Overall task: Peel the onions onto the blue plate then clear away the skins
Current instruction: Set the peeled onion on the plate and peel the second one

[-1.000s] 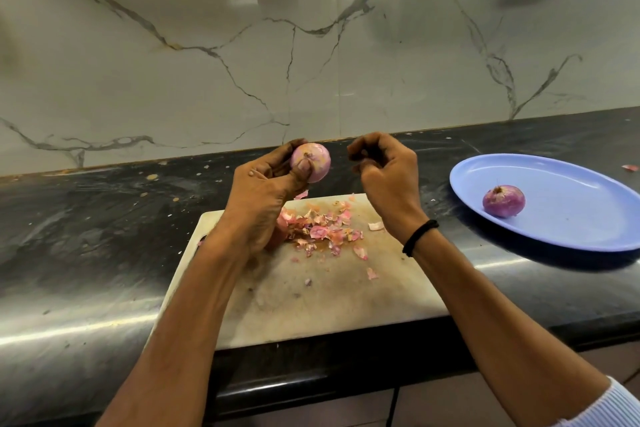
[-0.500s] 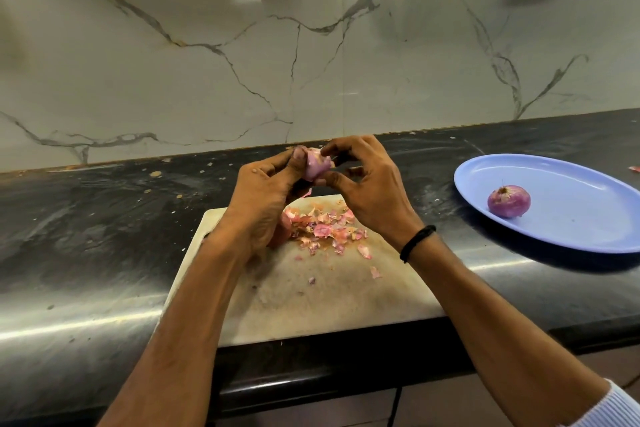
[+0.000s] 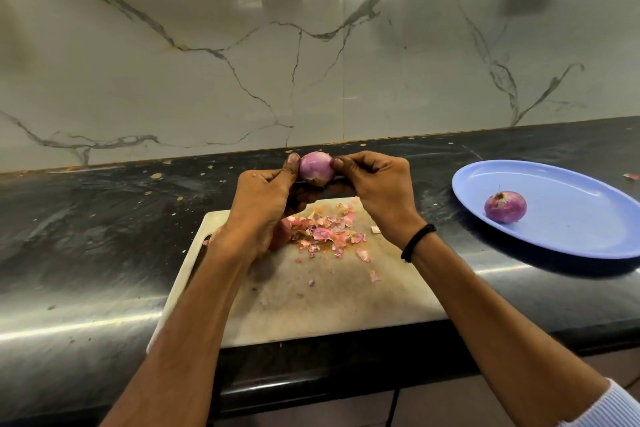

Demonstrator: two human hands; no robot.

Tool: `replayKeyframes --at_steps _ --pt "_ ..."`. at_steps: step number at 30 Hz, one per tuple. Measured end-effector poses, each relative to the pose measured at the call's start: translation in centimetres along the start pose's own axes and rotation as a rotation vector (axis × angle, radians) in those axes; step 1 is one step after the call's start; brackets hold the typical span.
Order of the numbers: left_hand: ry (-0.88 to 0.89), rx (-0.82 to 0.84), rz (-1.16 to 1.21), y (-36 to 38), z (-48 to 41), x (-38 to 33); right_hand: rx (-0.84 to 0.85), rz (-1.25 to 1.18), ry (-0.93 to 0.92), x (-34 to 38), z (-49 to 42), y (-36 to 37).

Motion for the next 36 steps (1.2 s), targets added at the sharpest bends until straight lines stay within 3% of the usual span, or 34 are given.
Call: replayKeyframes --at_steps 3,7,12,17,24,28,30,32,36 --pt "-0.076 -0.019 0.107 0.2 0.2 0.2 -0.009 -0.088 0.071 -0.1 0.3 0.0" --pt "-0.075 -0.031 0.129 0.5 0.5 0.0 0.141 -0.086 0.069 0.4 1.0 1.0" --pt "0.030 -0.114 -0.042 0.3 0.8 -0.4 0.351 -0.196 0.139 1.1 1.9 1.4" --pt "0.058 -0.092 -0.247 1.6 1.3 0.6 0.426 -0.071 0.165 0.8 3.7 0.7" --pt "0.131 -0.003 -0.286 6.3 4.1 -0.3 0.125 -0.042 0.229 0.9 6.0 -7.1" --pt "0.230 -0.007 -0.336 6.9 5.6 -0.9 -0.318 0.352 0.190 2.3 6.4 -18.1" --pt "0.250 -0.034 -0.358 6.7 6.1 -0.7 -0.486 0.587 0.263 2.7 6.6 -23.2" --pt "0.246 -0.057 -0.350 6.4 6.6 -0.3 -0.487 0.774 0.409 1.9 6.3 -26.6" --pt "0.257 -0.084 -0.363 6.5 7.6 0.1 -0.308 0.960 0.601 -1.0 5.1 -28.0"
Point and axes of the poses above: each hand's wrist, its own z-axis away from the middle knuckle, its own y-axis out of the palm, x = y × z, the point moved 6 cm from there along -z, towards the middle knuckle, and after that the axes turned 1 degree about -z, right-handed, at the moved point
